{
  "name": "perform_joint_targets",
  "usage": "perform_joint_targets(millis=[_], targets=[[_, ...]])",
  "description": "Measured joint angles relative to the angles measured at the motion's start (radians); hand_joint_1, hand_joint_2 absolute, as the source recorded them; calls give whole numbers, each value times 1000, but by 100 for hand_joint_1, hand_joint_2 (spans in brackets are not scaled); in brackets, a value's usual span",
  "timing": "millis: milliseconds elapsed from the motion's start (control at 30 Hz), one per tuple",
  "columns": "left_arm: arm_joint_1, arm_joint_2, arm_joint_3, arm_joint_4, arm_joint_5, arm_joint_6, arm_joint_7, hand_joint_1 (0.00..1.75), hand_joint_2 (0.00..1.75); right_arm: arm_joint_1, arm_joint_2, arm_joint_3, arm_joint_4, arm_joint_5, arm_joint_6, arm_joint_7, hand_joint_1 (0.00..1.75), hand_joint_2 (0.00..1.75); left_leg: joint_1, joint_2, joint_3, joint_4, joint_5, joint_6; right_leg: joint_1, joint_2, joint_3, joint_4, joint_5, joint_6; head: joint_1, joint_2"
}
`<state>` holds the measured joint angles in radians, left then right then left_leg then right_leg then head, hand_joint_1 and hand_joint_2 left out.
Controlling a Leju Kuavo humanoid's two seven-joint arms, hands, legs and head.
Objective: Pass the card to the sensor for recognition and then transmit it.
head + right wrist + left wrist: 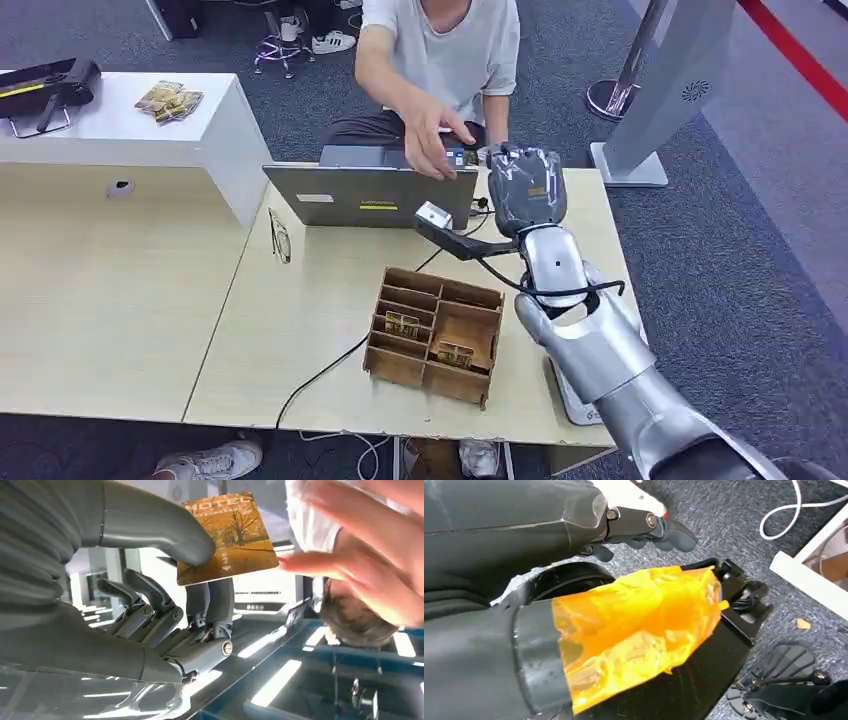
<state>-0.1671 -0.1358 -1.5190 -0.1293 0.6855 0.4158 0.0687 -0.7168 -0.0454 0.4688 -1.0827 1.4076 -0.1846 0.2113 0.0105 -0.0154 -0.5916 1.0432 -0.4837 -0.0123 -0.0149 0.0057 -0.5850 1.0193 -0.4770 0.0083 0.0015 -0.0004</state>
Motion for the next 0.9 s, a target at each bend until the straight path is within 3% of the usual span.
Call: perform_joint_targets(millis=[300, 333, 367, 400, 900], targets=[[-2, 0, 0, 0, 0, 1, -8, 0, 0, -28, 14, -23, 1, 28, -26, 12, 175, 175, 0, 0, 0, 0, 0, 0, 0, 0, 0, 0, 0, 0, 0, 0], [-2, 0, 0, 0, 1, 1, -8, 0, 0, -28, 17, -23, -2, 28, -27, 8, 120, 175, 0, 0, 0, 0, 0, 0, 0, 0, 0, 0, 0, 0, 0, 0], [-2, 0, 0, 0, 3, 1, -8, 0, 0, -28, 19, -24, -4, 24, -28, 3, 40, 175, 0, 0, 0, 0, 0, 0, 0, 0, 0, 0, 0, 0, 0, 0], [-2, 0, 0, 0, 6, 2, -9, 0, 0, -27, 23, -25, -8, 13, -31, -6, 0, 175, 0, 0, 0, 0, 0, 0, 0, 0, 0, 0, 0, 0, 0, 0], [1, -1, 0, 0, 32, 15, -22, 0, 0, 16, 64, -30, -116, -83, -45, -76, 0, 175, 0, 0, 0, 0, 0, 0, 0, 0, 0, 0, 0, 0, 0, 0]])
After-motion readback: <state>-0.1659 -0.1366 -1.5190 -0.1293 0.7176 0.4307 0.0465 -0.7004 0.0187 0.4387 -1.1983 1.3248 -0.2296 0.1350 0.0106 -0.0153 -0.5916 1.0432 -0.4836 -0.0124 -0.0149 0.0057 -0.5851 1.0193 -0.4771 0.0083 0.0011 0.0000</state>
